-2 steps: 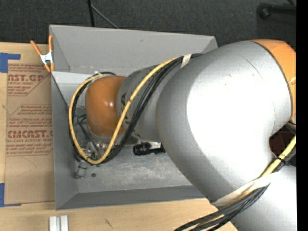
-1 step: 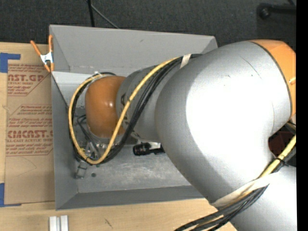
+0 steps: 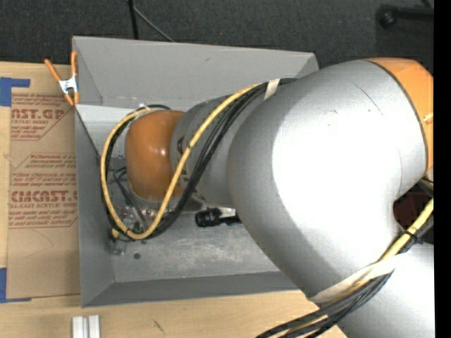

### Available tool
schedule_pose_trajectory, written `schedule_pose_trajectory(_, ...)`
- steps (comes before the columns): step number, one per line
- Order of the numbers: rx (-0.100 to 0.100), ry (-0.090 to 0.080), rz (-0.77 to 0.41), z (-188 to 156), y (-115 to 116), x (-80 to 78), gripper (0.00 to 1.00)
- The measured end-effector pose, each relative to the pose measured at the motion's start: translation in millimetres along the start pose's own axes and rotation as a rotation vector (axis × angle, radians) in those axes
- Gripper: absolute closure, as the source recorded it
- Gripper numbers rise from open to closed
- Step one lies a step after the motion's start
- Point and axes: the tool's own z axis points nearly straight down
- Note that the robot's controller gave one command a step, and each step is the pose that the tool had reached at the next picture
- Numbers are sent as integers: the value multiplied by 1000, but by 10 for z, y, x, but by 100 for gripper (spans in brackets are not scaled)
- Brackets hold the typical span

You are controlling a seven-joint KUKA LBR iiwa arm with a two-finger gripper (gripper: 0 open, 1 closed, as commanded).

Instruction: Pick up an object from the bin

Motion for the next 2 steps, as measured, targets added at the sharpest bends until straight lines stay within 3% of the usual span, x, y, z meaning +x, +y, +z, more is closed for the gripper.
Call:
schedule_pose_trajectory(1, -5, -6, -1, -460, 9, -2, 100)
schedule_pose_trajectory(2, -8, -9, -2, -1338, 25, -9, 100)
